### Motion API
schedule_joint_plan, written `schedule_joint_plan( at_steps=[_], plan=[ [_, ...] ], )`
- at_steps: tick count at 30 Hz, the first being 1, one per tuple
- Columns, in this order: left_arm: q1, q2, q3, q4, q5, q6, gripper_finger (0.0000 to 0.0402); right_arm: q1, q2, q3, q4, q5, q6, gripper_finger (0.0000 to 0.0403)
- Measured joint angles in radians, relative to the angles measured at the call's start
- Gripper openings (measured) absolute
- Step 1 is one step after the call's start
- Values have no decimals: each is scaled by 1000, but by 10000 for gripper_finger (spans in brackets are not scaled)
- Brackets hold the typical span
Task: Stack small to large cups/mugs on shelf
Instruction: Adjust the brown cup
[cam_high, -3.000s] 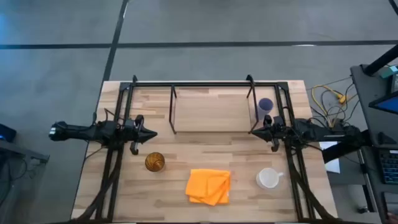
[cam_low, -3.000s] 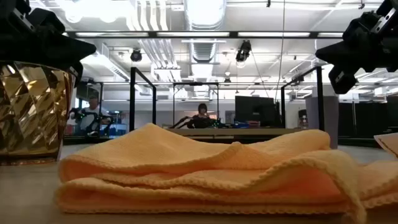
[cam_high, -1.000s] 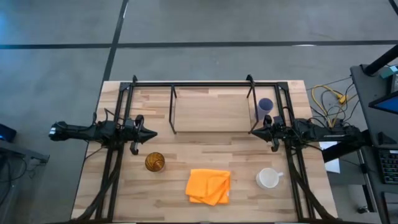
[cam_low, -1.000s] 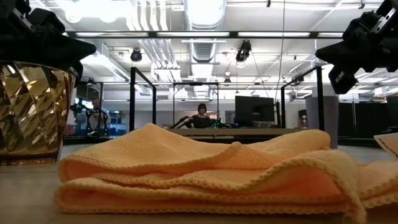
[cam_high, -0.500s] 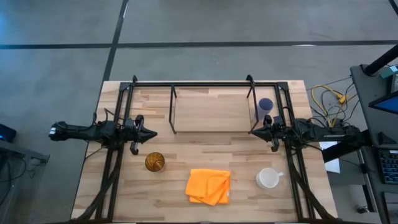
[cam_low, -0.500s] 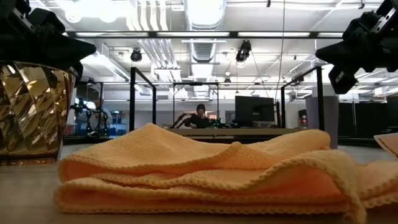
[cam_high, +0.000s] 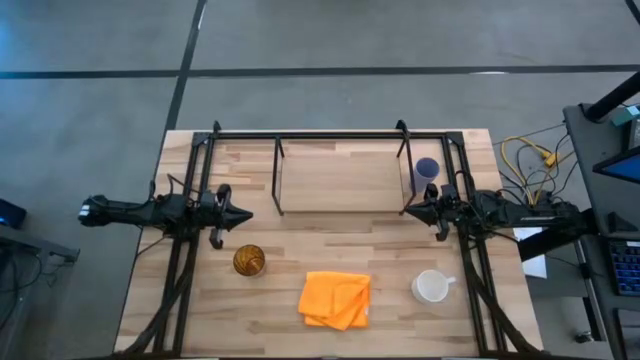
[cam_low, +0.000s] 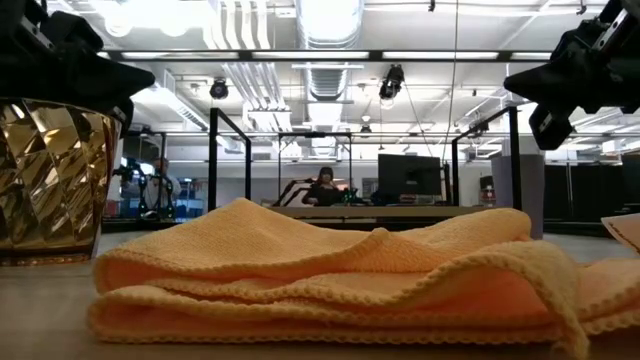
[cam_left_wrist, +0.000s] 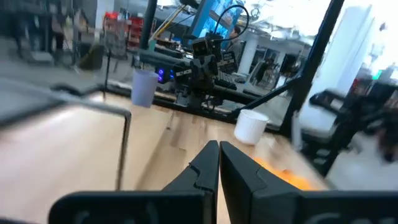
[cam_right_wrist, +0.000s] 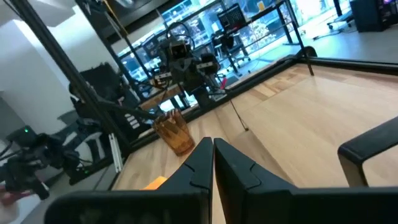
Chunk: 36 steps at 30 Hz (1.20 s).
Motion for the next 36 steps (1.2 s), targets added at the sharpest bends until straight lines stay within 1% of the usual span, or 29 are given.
schedule_joint_plan(
  at_steps=[4,5,6,9,11,14,15,17,19,21,23,26,28,30,32,36],
  plan=[
    [0,0,0,7,0,262,0,0,0,0,2,4,73,9],
    [0,-1,0,18,0,307,0,0,0,0,3,7,99,9],
    [0,-1,0,27,0,319,0,0,0,0,9,8,125,9],
    [0,-1,0,91,3,240,0,0,0,0,82,8,187,9],
    [0,-2,0,174,-20,199,0,0,0,0,193,8,176,9],
    [0,-2,0,318,-53,127,0,0,1,0,431,-8,67,9],
    [0,-2,3,363,-53,118,0,1,0,0,519,-28,21,9],
    [0,2,39,362,-52,125,0,1,5,11,649,-84,-59,9],
    [0,15,105,333,-44,193,0,4,19,57,685,-146,-108,9],
    [0,42,198,254,-44,257,0,10,57,148,602,-178,-123,9],
    [0,91,308,110,-54,290,0,16,125,255,444,-180,-116,9],
    [0,199,490,-119,-96,292,0,18,276,431,266,-177,-98,9],
    [0,287,603,-220,-101,292,0,18,381,546,181,-186,-99,9],
    [0,378,702,-269,-101,291,0,18,482,661,85,-209,-109,9],
    [0,462,795,-275,-101,292,0,18,570,776,-19,-223,-113,9],
    [0,582,981,-283,-102,293,0,18,721,1011,-211,-238,-132,9]
  ],
)
